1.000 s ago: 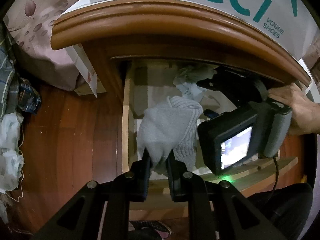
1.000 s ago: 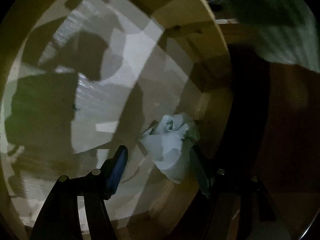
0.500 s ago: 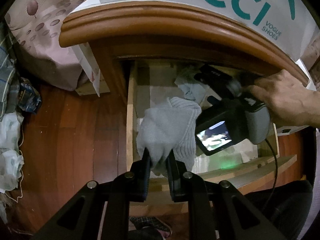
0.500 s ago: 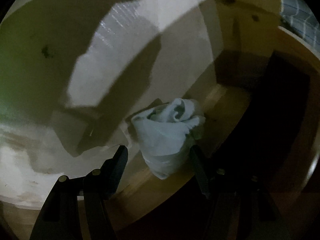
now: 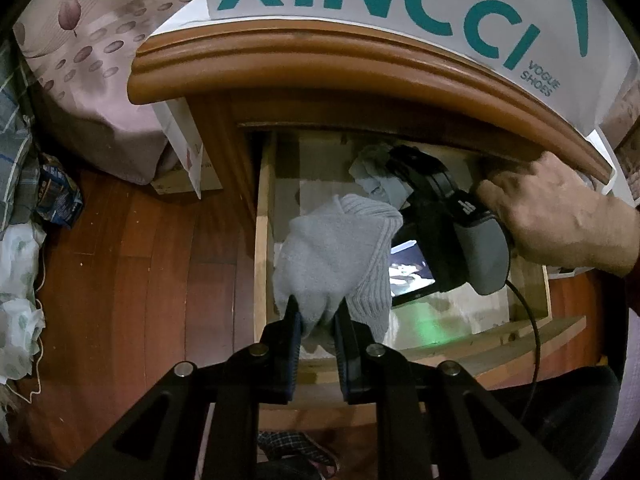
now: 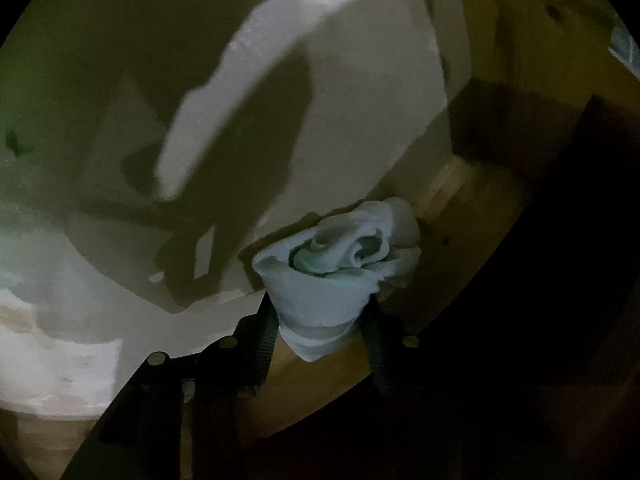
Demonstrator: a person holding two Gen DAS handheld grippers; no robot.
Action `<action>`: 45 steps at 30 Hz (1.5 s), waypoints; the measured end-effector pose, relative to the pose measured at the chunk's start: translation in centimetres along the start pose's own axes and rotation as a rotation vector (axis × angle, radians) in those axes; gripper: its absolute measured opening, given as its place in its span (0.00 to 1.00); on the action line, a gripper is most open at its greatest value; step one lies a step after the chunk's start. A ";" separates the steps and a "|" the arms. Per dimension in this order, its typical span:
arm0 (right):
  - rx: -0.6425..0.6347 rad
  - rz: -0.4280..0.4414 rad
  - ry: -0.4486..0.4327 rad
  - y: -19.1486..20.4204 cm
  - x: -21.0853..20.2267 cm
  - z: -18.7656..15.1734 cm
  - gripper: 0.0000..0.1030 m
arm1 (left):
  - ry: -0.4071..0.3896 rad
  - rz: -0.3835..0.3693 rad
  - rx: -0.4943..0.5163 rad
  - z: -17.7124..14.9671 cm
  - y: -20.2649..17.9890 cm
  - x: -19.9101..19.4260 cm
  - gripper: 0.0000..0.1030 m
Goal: Take underwear out of drawer
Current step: 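Grasp the light blue cloth with the right gripper while the left holds the grey sock, then lift the light blue cloth out of the drawer with the right gripper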
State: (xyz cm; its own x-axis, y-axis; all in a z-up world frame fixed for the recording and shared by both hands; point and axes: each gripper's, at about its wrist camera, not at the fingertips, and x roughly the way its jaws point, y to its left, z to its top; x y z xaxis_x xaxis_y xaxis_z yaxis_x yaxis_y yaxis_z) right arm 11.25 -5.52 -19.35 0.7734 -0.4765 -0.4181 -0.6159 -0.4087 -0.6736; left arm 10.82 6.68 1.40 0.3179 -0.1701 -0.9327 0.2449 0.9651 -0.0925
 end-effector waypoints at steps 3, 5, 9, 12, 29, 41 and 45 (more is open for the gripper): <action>0.055 0.039 -0.008 -0.4 -0.5 -0.3 0.32 | -0.008 -0.001 0.000 0.0 0.0 -0.2 0.15; 0.105 0.079 -0.019 -0.9 -0.9 -0.6 0.32 | -0.010 -0.003 0.000 0.0 0.0 -0.3 0.15; 0.171 0.148 -0.036 -0.9 -2.1 -1.4 0.32 | -0.013 0.003 0.000 0.1 0.0 -0.3 0.15; 0.225 0.220 -0.040 -1.0 -3.0 -2.1 0.32 | -0.014 0.000 -0.003 0.1 0.0 -0.3 0.15; 0.739 0.629 -0.120 -3.2 -4.9 -8.7 0.34 | -0.001 0.000 0.013 0.1 -0.5 0.0 0.15; 0.857 0.639 -0.166 -3.1 -3.1 -9.9 0.51 | 0.033 0.008 0.023 0.0 -0.9 1.3 0.15; 0.906 0.694 -0.199 -2.1 -1.5 -12.2 0.52 | 0.040 0.009 0.022 0.0 -1.0 1.5 0.15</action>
State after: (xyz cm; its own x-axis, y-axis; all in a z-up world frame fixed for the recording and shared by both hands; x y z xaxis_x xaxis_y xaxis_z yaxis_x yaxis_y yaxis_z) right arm 9.56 -13.36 -9.85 0.3709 -0.2161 -0.9032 -0.6462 0.6385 -0.4181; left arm 11.07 5.48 0.09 0.2831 -0.1525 -0.9469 0.2625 0.9619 -0.0764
